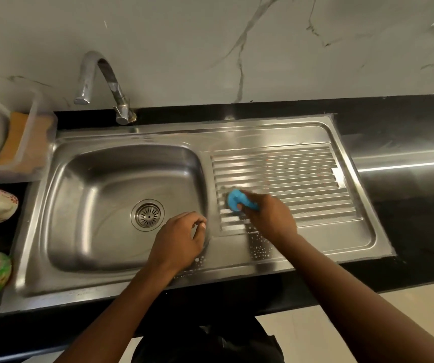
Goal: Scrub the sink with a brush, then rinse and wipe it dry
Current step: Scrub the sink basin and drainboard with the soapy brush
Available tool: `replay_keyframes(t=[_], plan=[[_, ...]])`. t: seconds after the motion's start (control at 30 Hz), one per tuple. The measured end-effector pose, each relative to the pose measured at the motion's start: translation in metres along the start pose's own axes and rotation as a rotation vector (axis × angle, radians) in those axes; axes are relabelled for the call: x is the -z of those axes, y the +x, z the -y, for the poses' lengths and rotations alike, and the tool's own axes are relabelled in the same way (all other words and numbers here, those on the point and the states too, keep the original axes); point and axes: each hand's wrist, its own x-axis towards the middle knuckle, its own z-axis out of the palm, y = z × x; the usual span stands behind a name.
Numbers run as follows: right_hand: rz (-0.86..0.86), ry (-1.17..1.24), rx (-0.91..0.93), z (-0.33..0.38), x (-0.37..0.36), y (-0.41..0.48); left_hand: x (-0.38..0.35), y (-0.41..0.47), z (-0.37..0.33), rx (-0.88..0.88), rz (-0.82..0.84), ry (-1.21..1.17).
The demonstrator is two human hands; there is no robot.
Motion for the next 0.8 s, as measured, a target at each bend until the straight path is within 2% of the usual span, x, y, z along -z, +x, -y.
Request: replay_keyframes(t=[0.13, 0.23, 0.4, 0.53, 0.67, 0.8], plan=[[-0.103, 0.014, -0.116, -0.044, 0.036, 0.013, -0.005, 0.000, -0.005, 0.009, -0.001, -0.020], [-0.143, 0.073, -0.150, -0.038, 0.034, 0.023, -0.009, -0.003, -0.008, 0.021, -0.001, -0.025], [-0.081, 0.100, -0.055, -0.010, 0.008, 0.024, -0.019, -0.005, -0.016, 0.021, -0.010, -0.015], [-0.008, 0.061, 0.012, -0.033, 0.011, 0.005, -0.027, -0.002, -0.023, 0.026, -0.010, -0.029], [-0.062, -0.010, -0.059, -0.082, 0.049, 0.013, -0.036, -0.001, -0.026, 0.029, -0.013, -0.034], [-0.116, 0.007, -0.077, -0.070, 0.050, 0.034, -0.044, -0.004, -0.028, 0.048, -0.013, -0.031]])
